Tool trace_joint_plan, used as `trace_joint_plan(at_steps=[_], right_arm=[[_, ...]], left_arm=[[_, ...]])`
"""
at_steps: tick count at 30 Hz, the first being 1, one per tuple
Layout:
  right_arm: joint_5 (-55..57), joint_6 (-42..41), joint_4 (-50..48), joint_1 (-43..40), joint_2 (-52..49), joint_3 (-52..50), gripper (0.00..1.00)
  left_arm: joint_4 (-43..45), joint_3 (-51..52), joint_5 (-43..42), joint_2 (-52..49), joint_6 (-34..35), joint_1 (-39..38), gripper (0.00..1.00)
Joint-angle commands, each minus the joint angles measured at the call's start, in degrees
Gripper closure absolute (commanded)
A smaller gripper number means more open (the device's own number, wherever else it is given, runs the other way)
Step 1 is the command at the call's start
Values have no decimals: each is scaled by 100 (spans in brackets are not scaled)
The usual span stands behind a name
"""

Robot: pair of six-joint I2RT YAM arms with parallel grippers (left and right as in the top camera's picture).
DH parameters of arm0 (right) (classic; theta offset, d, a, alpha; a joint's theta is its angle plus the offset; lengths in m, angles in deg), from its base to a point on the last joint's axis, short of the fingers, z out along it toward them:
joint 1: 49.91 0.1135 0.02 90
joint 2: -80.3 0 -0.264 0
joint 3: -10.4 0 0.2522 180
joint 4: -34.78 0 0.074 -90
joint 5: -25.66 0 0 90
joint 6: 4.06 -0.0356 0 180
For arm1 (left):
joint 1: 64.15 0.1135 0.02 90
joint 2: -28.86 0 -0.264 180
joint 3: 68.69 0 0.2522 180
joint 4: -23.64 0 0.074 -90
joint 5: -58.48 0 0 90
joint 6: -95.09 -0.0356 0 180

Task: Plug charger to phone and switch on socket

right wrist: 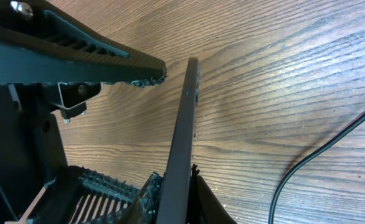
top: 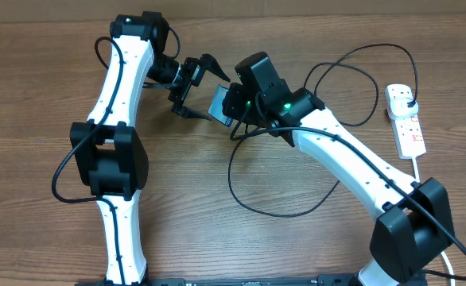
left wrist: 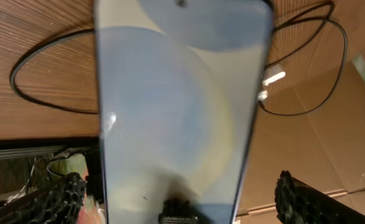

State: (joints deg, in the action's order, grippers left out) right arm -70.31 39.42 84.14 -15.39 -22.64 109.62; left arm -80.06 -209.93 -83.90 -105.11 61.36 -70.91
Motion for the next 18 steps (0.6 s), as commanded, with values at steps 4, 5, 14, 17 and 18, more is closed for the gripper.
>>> trace_joint_plan(at_steps=[4,5,14,17,18], right_arm=[[-118,-20,-63,-197,216,13,93],[-170,-20,-37,-284,293,13,96],[-695,-334,205,-1244,1029,13,96],[-837,-651,70,-1508,1178,13,96],[-833,-796,39,-1574,1198,13,96]], left_arm=[[4,-142,-144,26,-494,-31,0],[59,-142,-149,26,-756,-24,0],[1300,-142,-815,26,-2621,42,2],[1797,-142,-1491,26,-2758,42,0],[1950,-142,-1635,26,-2756,42,0]])
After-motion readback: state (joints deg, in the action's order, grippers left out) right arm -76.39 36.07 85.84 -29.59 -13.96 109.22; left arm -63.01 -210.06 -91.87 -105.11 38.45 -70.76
